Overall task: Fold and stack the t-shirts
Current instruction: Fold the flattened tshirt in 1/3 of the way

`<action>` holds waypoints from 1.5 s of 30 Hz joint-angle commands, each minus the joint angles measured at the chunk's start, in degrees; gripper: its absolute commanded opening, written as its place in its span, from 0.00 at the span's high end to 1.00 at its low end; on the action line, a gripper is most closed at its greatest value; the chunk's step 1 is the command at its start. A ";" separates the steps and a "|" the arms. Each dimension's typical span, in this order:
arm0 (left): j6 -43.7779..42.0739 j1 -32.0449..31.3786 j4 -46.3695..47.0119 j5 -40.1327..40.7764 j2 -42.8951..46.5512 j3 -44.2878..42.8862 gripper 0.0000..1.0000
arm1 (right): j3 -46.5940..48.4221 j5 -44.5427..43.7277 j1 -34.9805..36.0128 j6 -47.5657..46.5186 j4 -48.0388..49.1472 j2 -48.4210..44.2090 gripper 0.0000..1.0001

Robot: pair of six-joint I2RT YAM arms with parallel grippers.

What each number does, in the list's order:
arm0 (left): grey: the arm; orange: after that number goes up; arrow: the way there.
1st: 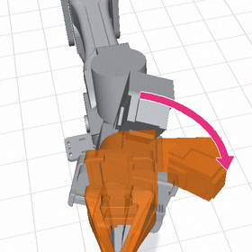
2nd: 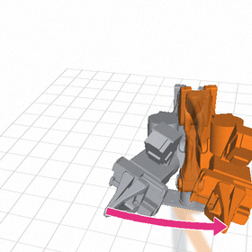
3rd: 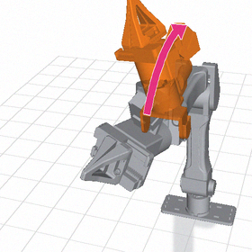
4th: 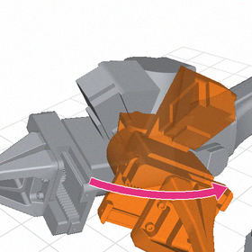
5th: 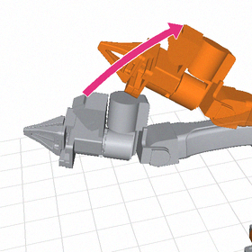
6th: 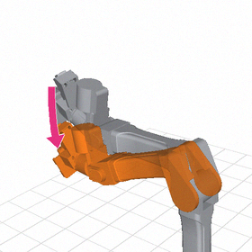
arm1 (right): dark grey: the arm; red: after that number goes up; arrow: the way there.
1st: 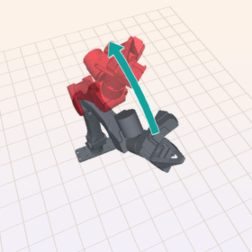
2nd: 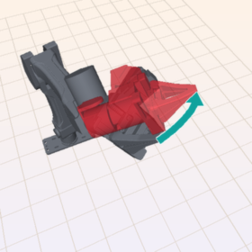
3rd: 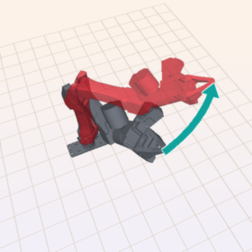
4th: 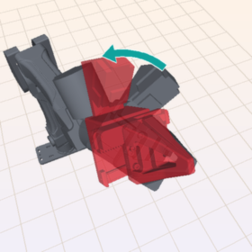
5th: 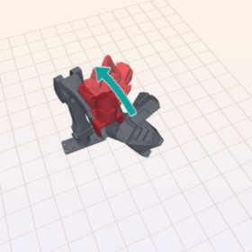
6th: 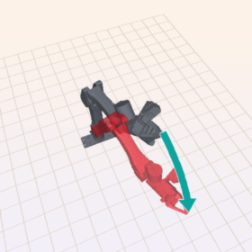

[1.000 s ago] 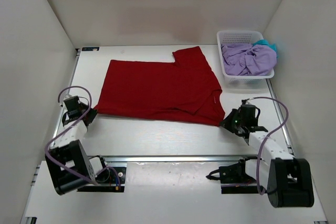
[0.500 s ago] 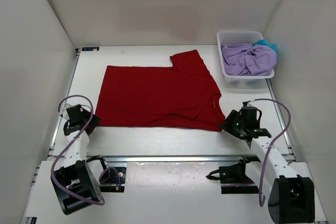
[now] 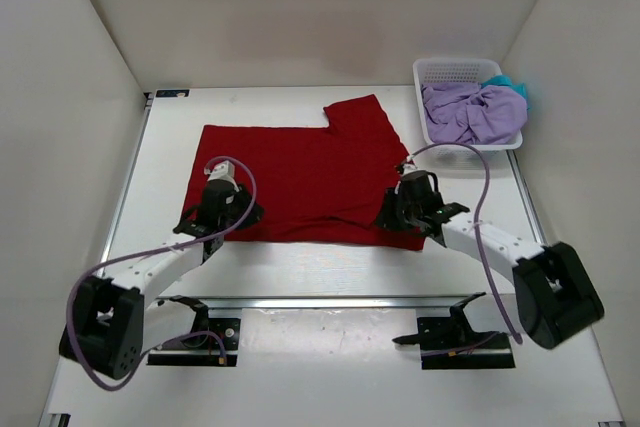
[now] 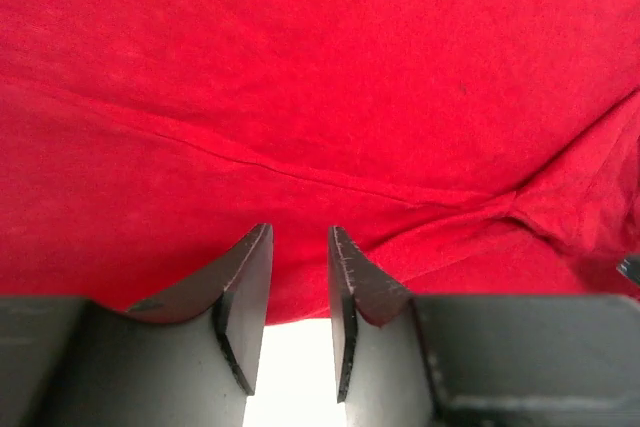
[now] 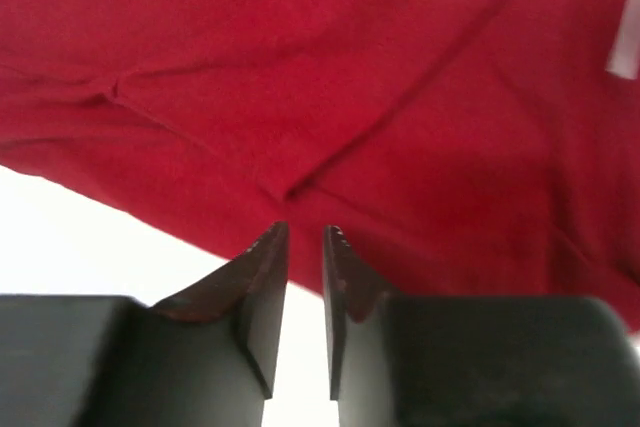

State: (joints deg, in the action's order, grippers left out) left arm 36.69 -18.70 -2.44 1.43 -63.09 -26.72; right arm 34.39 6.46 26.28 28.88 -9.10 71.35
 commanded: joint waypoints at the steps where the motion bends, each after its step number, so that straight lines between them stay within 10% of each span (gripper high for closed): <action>1: 0.23 -1.95 6.47 -1.17 -3.00 0.87 0.61 | 2.87 2.15 0.96 -1.29 7.16 4.75 0.77; 15: 1.02 1.12 10.96 -4.77 2.62 10.19 0.62 | 3.58 6.72 0.44 1.88 11.74 13.02 0.65; 23: 2.07 0.42 12.19 -5.39 2.71 10.02 0.63 | 6.99 9.18 -0.70 2.14 11.39 15.22 0.92; 35: 2.16 0.15 11.66 -5.04 3.06 8.97 0.64 | 28.96 6.81 -0.62 -0.14 4.09 31.47 0.98; 45: 2.43 -0.02 10.61 -4.07 4.64 8.27 0.65 | 36.44 6.28 -0.35 -0.67 5.41 35.69 0.81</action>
State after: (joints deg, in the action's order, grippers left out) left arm 39.00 -18.72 8.08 -3.01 -60.03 -16.60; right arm 66.96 12.88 26.17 29.12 -5.63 106.85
